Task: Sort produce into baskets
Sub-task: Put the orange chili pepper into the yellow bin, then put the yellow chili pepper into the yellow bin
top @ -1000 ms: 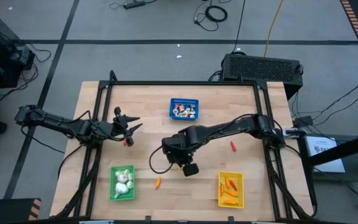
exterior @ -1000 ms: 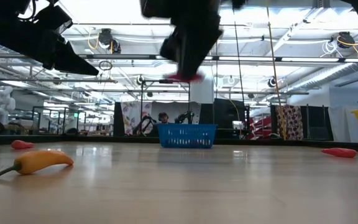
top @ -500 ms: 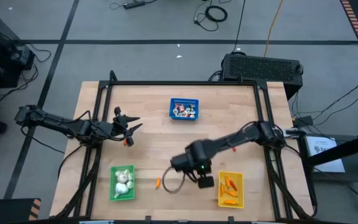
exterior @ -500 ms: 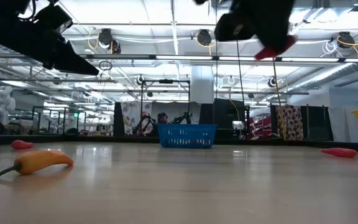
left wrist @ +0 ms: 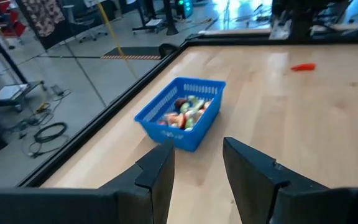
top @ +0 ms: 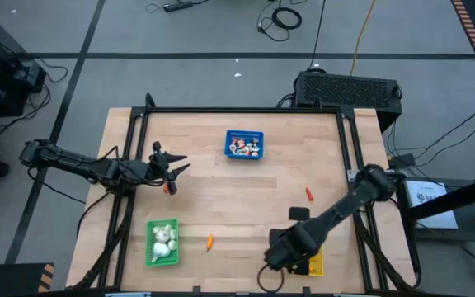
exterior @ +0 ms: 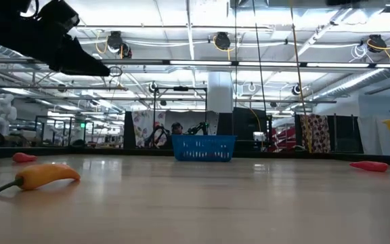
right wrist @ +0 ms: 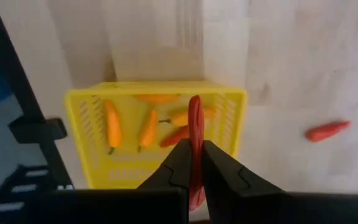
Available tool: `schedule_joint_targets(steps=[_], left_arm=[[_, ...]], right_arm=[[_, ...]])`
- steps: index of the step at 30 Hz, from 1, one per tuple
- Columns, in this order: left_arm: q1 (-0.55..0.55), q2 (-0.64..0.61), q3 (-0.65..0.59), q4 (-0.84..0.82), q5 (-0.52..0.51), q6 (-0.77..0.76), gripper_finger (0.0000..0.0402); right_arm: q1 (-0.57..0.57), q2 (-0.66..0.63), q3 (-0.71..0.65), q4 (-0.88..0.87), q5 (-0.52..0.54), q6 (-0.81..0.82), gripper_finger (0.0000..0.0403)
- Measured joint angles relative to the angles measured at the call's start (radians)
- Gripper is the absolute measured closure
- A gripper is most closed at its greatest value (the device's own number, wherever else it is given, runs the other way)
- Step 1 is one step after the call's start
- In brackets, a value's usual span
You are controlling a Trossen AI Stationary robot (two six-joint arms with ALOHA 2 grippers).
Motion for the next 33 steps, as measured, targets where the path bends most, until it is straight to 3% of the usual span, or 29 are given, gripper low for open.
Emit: schedule_joint_targets(steps=[9,14,22,29,33], left_arm=[[0.000,0.000,0.000,0.048,0.040,-0.027,0.0256],[0.000,0.000,0.000,0.066,0.071,-0.047,0.0256],[0.000,0.000,0.000,0.066,0.095,-0.078,0.0256],[0.000,0.000,0.000,0.066,0.096,-0.078,0.0256],[0.000,0.000,0.000,0.065,0.096,-0.076,0.0256]], right_arm=[[0.052,-0.247,-0.415,0.437,-0.016,0.264,0.0385],[0.078,-0.304,-0.567,0.541,-0.020,0.381,0.0385],[0.089,-0.303,-0.641,0.562,-0.046,0.506,0.0367],[0.071,-0.304,-0.641,0.550,-0.054,0.504,0.0313],[0.046,-0.307,-0.641,0.542,-0.124,0.468,0.0280]])
